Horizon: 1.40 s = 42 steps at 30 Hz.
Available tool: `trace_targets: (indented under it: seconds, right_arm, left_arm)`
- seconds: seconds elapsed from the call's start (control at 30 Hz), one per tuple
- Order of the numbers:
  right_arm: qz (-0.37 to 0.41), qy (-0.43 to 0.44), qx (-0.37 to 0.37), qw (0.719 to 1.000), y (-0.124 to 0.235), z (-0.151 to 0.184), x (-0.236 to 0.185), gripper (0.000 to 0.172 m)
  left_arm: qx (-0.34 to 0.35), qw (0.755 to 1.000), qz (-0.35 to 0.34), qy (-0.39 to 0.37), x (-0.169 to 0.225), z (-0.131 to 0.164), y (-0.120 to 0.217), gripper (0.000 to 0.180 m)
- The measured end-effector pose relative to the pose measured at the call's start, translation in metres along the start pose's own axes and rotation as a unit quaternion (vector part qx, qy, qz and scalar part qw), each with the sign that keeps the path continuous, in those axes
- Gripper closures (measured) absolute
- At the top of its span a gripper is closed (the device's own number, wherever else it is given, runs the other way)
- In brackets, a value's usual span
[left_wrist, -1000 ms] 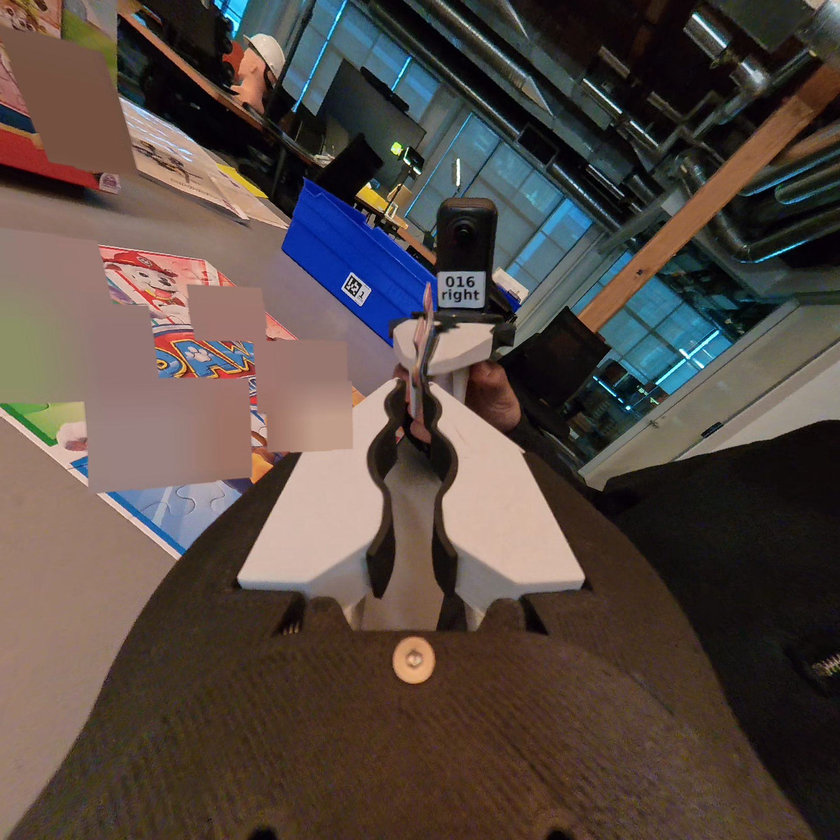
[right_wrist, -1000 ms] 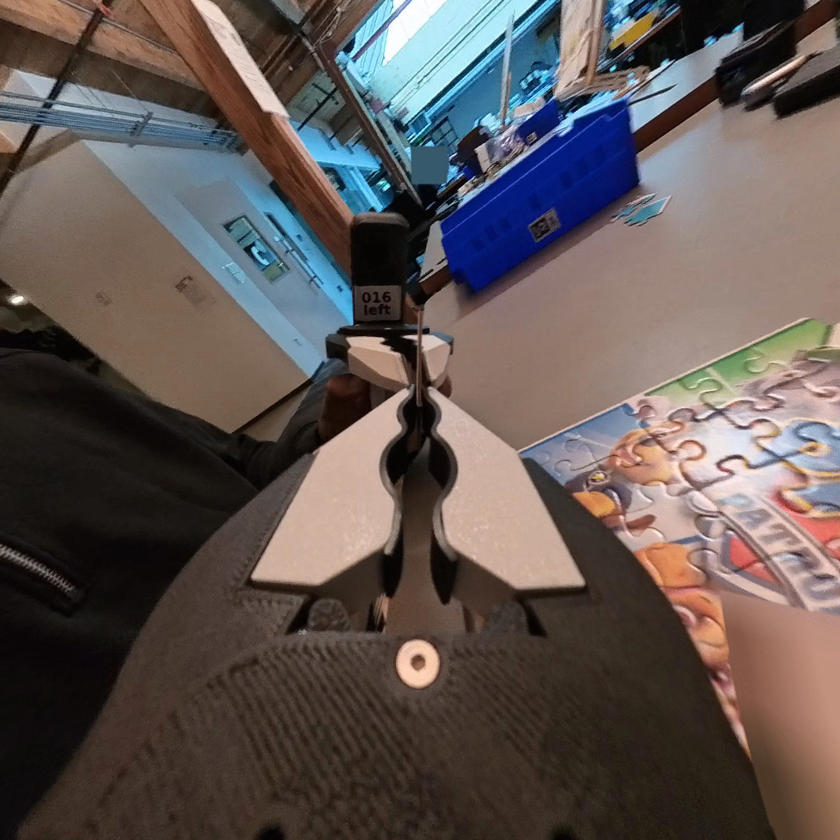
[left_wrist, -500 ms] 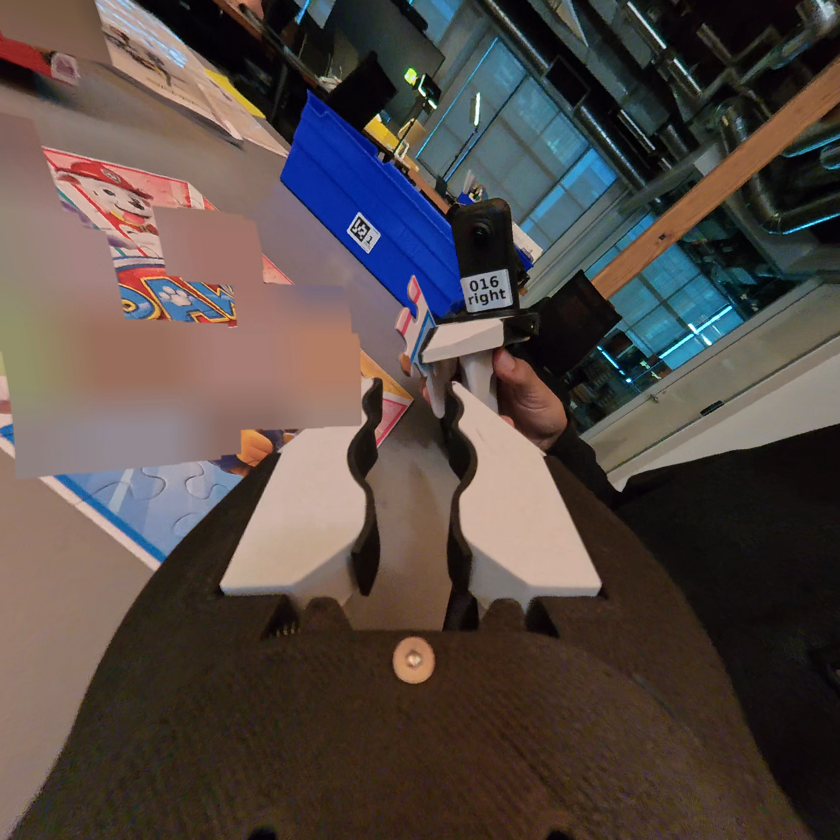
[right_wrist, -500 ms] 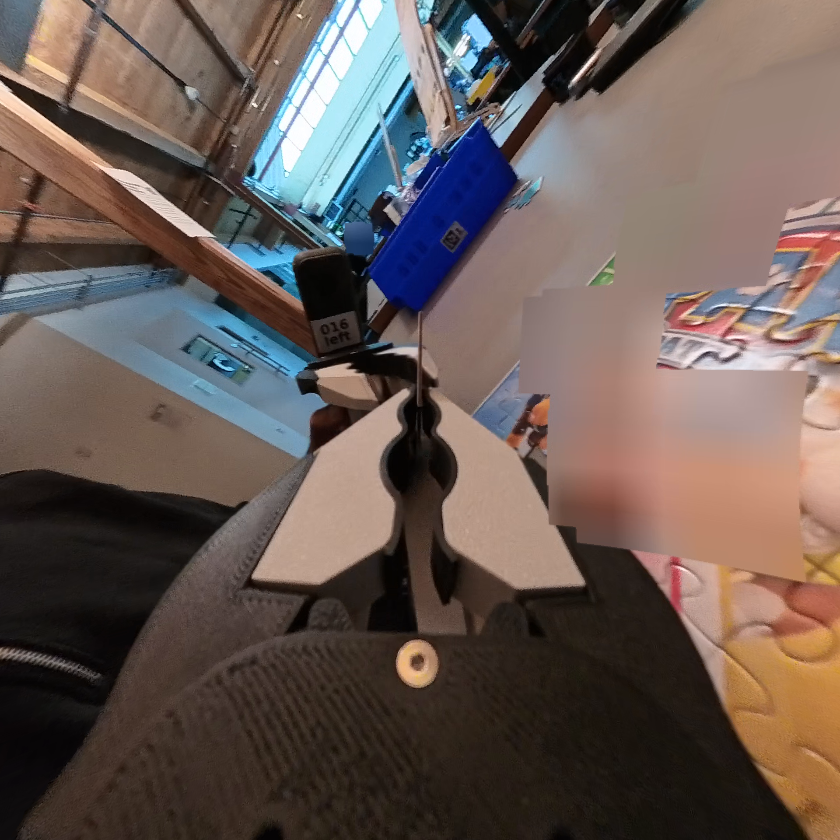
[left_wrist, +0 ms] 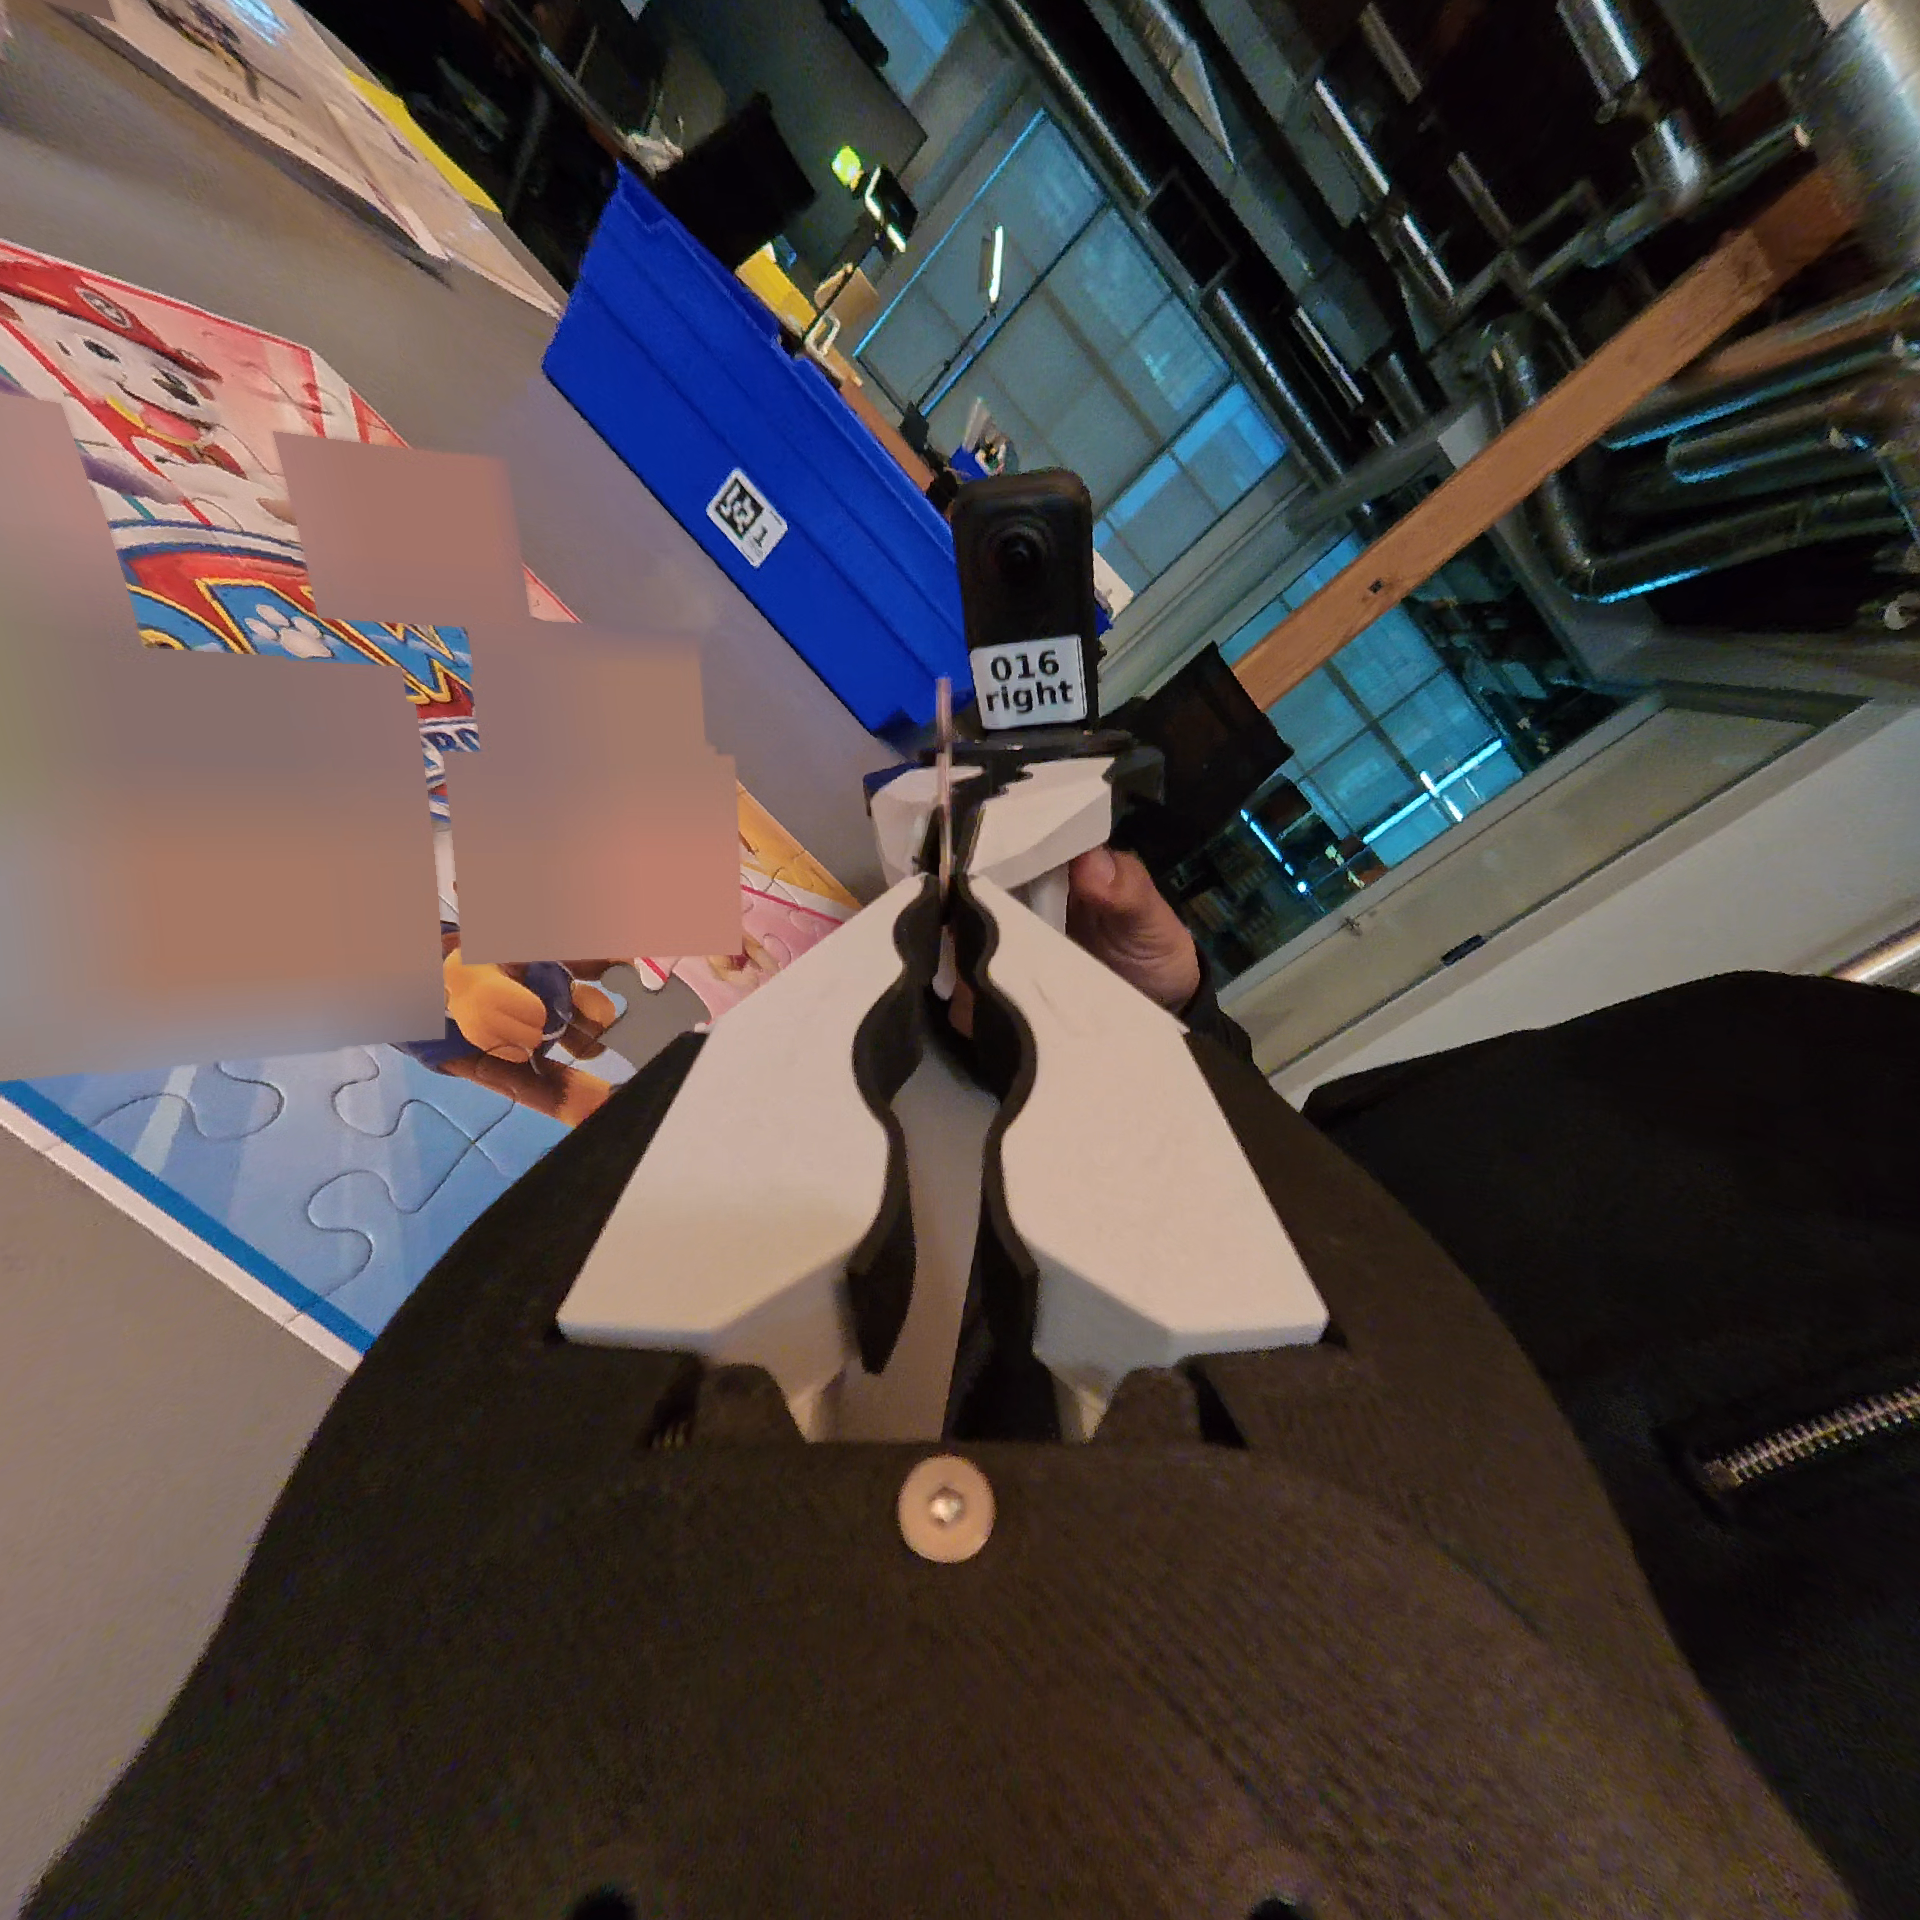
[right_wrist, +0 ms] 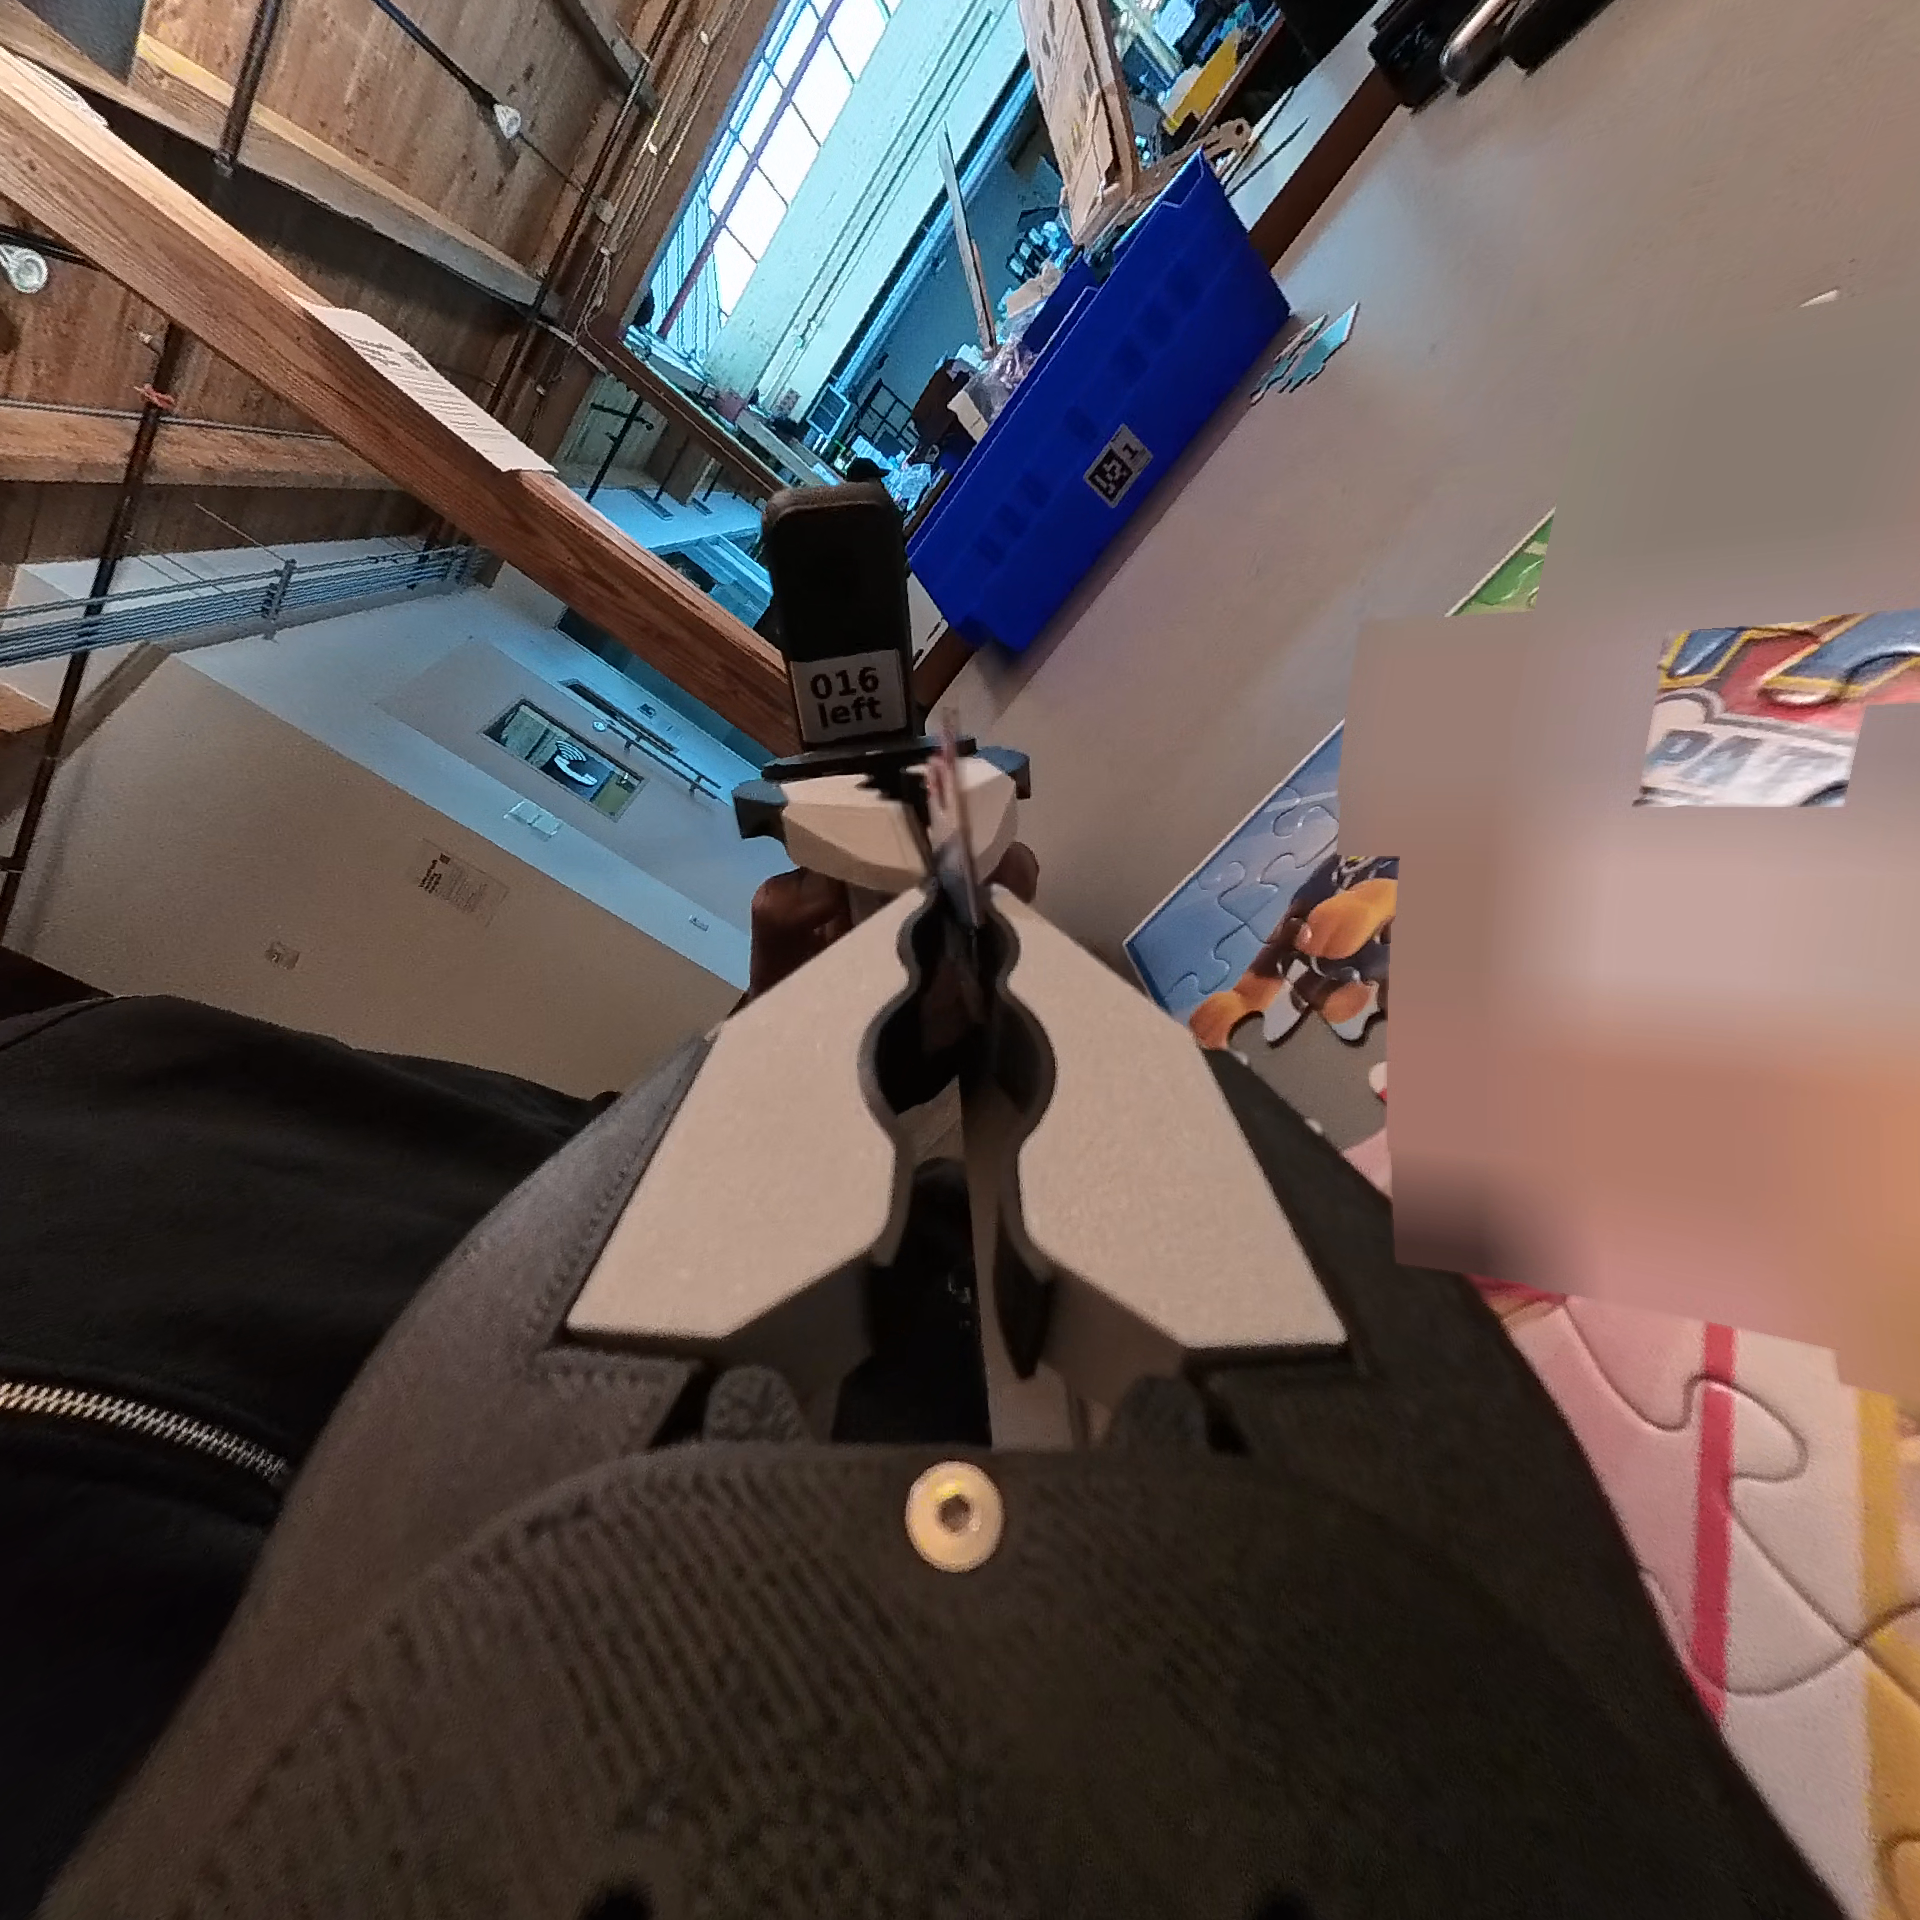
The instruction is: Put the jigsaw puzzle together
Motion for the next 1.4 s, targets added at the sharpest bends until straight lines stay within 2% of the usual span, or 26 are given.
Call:
trace_targets:
  seconds: [0.23,0.3,0.33,0.4,0.47,0.57,0.63,0.7,0.77,1.03,1.23,1.4]
  right_arm:
    - [0.018,0.023,-0.015,0.999,0.006,-0.001,0.001,0.162]
    - [0.025,0.082,-0.019,0.996,0.013,-0.008,-0.004,0.153]
    - [0.031,0.14,-0.027,0.989,0.018,-0.013,-0.008,0.147]
    - [0.066,0.285,-0.06,0.954,0.027,-0.017,-0.016,0.139]
    - [0.115,0.392,-0.124,0.904,0.032,-0.008,-0.016,0.134]
    - [0.188,0.475,-0.223,0.83,0.032,0.009,-0.001,0.122]
    - [0.198,0.502,-0.249,0.804,0.025,0.018,0.004,0.112]
    - [0.183,0.501,-0.259,0.805,0.016,0.027,0.005,0.099]
    - [0.179,0.502,-0.272,0.802,0.013,0.033,0.007,0.097]
    - [0.193,0.531,-0.304,0.767,0.013,0.038,0.009,0.117]
    - [0.202,0.533,-0.307,0.762,0.014,0.038,0.012,0.118]
    - [0.252,0.497,-0.299,0.775,0.028,0.027,0.026,0.118]
  left_arm:
    - [0.009,1.0,0.0,0.01,-0.003,-0.006,0.009,0.18]
    - [-0.001,1.0,-0.002,0.013,-0.005,-0.005,0.01,0.18]
    - [-0.008,1.0,-0.004,0.016,-0.006,-0.003,0.01,0.18]
    - [-0.031,0.999,-0.006,0.022,-0.008,0.001,0.011,0.18]
    - [-0.062,0.998,-0.009,0.028,-0.01,0.009,0.01,0.18]
    - [-0.099,0.995,-0.016,0.029,-0.013,0.02,0.008,0.18]
    - [-0.117,0.993,-0.008,0.03,-0.011,0.025,0.006,0.18]
    - [-0.137,0.99,0.001,0.032,-0.008,0.032,0.005,0.18]
    - [-0.156,0.987,0.005,0.028,-0.006,0.038,0.004,0.18]
    - [-0.164,0.986,0.017,0.036,-0.005,0.04,0.004,0.18]
    - [-0.165,0.986,0.003,0.031,-0.009,0.04,0.002,0.18]
    - [-0.13,0.991,-0.039,0.019,-0.019,0.029,0.004,0.147]
Point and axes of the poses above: each gripper's, where its closed fingertips meet, y back along the fingers, z out of its underside, x = y × z across the jaws, the point moved 1 cm from there along y, back along the fingers, and after that the axes turned 12 degrees about -z, right-handed, at the moved point
